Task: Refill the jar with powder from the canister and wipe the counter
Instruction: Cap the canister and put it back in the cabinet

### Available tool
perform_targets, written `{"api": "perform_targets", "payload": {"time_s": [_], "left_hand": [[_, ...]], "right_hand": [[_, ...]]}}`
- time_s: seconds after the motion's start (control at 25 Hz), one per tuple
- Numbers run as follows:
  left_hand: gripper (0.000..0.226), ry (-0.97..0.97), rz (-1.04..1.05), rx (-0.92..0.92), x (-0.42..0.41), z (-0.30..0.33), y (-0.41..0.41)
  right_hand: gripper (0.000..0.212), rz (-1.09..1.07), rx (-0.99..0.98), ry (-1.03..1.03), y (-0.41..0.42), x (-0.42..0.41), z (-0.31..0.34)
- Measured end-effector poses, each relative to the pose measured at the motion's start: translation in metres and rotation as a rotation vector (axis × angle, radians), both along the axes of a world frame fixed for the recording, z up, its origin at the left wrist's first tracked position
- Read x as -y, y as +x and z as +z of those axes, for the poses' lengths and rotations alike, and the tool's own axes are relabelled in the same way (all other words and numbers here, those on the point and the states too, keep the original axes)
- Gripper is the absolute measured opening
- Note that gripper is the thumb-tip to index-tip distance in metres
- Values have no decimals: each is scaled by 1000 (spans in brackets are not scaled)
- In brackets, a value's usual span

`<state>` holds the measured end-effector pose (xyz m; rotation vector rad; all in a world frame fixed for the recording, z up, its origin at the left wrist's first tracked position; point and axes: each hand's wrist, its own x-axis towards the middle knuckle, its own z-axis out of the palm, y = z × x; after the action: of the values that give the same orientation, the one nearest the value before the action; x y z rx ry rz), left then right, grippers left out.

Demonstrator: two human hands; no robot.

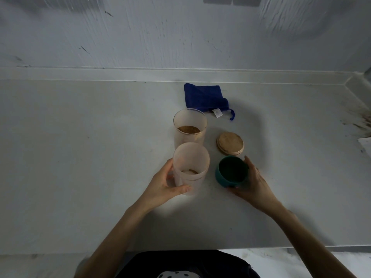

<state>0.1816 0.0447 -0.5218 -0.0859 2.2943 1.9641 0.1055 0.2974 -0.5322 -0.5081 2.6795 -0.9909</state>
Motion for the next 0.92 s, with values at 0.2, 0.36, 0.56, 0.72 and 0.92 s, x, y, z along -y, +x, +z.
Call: {"api": "perform_targets", "payload": {"time_s": [0.2,0.36,0.56,0.72,0.92], "left_hand": [[66,-15,-23,-18,2,0,-1],[63,-29,-21,-21,1,0,-1],[70,-20,-28,-14,1,3,-4],[74,-38,-71,18,5,6,-11],[74,-23,-81,42,7,2,-14]], "right_hand": [[82,25,-102,-132,-5,6,2],[99,-13,38,-449,-4,19,20],[87,82,53,-633,-10,27,68],[85,313,-157,-414,-21,34,117],[66,437,-297,-220,-32,55,146]]}}
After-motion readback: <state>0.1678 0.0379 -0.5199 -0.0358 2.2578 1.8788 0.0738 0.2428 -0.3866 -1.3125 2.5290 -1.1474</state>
